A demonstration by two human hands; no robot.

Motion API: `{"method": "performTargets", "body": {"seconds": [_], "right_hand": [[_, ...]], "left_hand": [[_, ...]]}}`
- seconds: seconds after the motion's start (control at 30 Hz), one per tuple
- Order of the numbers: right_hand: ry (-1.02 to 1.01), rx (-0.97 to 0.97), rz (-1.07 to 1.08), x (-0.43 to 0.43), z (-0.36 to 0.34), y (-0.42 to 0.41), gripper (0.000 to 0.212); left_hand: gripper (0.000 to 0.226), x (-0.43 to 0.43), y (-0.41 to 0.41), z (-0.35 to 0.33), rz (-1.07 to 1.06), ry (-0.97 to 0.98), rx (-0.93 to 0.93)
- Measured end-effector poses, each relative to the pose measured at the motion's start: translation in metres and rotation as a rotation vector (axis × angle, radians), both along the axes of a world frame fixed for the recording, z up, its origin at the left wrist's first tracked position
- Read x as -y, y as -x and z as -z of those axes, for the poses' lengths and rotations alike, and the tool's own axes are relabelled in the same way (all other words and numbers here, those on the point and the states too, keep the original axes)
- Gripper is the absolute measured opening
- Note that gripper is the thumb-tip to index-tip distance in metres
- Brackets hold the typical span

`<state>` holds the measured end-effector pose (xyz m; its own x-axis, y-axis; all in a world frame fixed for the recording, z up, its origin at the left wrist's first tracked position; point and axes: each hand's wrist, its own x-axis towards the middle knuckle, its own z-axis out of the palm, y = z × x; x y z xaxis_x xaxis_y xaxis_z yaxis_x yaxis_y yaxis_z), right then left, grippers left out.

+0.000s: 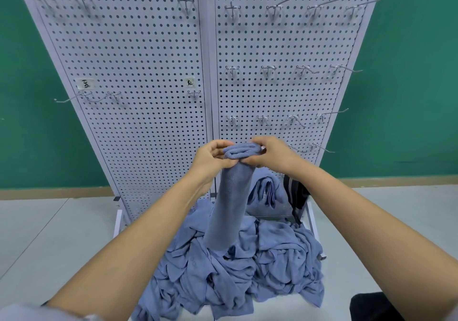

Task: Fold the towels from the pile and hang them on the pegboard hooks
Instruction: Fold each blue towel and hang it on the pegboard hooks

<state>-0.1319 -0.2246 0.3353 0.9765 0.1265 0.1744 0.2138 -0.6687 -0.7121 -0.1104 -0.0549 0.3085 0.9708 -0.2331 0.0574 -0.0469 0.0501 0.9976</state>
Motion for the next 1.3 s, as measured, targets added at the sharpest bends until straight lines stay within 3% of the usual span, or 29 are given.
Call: {"method": "performTargets", "body": {"seconds": [0.17,0.3,0.43,0.5,0.57,0.67,0.77,0.87,0.93,1.03,1.13,1.3], "right_hand": [[-0.065,0.039,0.108,-0.005,0.009,-0.009,0.009],[-0.119,0.112,0.183,-0.008,0.008,-0.008,0.018],[-0.245,0.14,0.243,-0.009,0.003,-0.002,0.025],[-0.353,0.131,0.237,-0.008,0.0,0.004,0.022],[-0.467,0.098,0.229,-0.005,-0.002,0.013,0.02],[-0.633,0.039,0.238,0.004,0.0,0.029,0.015],[-0.751,-0.085,0.277,0.022,0.018,0.042,0.015],[-0.753,-0.221,0.353,0.042,0.054,0.046,0.014],[-0.664,-0.284,0.427,0.053,0.085,0.044,0.014],[-0.459,-0.375,0.469,0.06,0.127,0.037,0.01],[-0.387,-0.418,0.494,0.056,0.15,0.024,0.013],[-0.329,-0.251,0.523,0.045,0.151,-0.015,0.017]], "left_hand": [[0.031,-0.009,-0.002,0.021,-0.094,-0.034,-0.162],[0.014,-0.016,0.017,0.054,-0.147,-0.067,-0.378],[0.043,-0.005,0.039,0.077,-0.005,-0.042,-0.643],[0.068,0.008,0.046,0.082,0.139,0.123,-0.76],[0.089,0.021,0.049,0.085,0.2,0.416,-0.876],[0.099,0.036,0.046,0.087,0.119,0.794,-0.955],[0.071,0.04,0.043,0.095,-0.114,0.98,-0.909],[0.026,0.029,0.043,0.107,-0.27,0.934,-0.873],[0.009,0.019,0.042,0.118,-0.305,0.862,-0.904],[0.01,0.005,0.038,0.134,-0.317,0.778,-0.978],[0.016,-0.001,0.027,0.139,-0.305,0.744,-0.997],[0.017,-0.007,-0.033,0.138,-0.283,0.797,-0.884]]}}
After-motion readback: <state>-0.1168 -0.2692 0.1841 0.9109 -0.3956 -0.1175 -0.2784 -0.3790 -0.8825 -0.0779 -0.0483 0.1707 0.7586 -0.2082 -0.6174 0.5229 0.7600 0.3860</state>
